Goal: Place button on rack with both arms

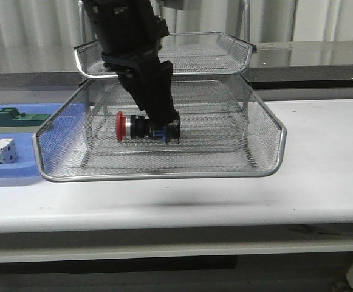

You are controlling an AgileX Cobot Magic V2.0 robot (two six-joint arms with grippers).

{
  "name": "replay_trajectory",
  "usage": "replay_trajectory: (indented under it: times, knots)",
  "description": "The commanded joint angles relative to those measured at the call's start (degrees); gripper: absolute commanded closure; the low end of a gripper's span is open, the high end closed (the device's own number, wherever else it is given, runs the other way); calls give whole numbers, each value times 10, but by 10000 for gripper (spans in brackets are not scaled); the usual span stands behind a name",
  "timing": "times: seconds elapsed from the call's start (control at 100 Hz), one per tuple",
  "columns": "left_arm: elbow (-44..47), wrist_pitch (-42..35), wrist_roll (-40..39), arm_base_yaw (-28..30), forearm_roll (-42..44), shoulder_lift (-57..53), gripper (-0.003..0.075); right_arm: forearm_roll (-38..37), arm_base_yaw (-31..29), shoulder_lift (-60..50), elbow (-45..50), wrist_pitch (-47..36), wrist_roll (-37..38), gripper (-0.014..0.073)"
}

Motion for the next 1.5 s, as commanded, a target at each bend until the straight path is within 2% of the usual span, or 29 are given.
replay_trajectory:
  times: [0.0,0.37,0.5,0.67,0.97,1.17,1.49]
  knots:
    - [-14,-17,-5,-4,-10,-31,274,0,-2,0,-19,-24,-1,661]
    - [-31,11,-32,-2,-13,-69,274,0,-2,0,-19,-24,-1,661]
    - [-31,32,-47,21,-13,-108,276,0,-2,0,-19,-24,-1,661]
    - [-31,82,-81,86,-13,-153,279,0,-2,0,-19,-24,-1,661]
    - [-13,78,-126,260,-17,-217,279,0,-2,0,-19,-24,-1,661]
    - [67,-11,-127,336,-45,-284,279,0,-2,0,-19,-24,-1,661]
    - [332,-283,-127,344,-57,-488,279,0,-2,0,-19,-24,-1,660]
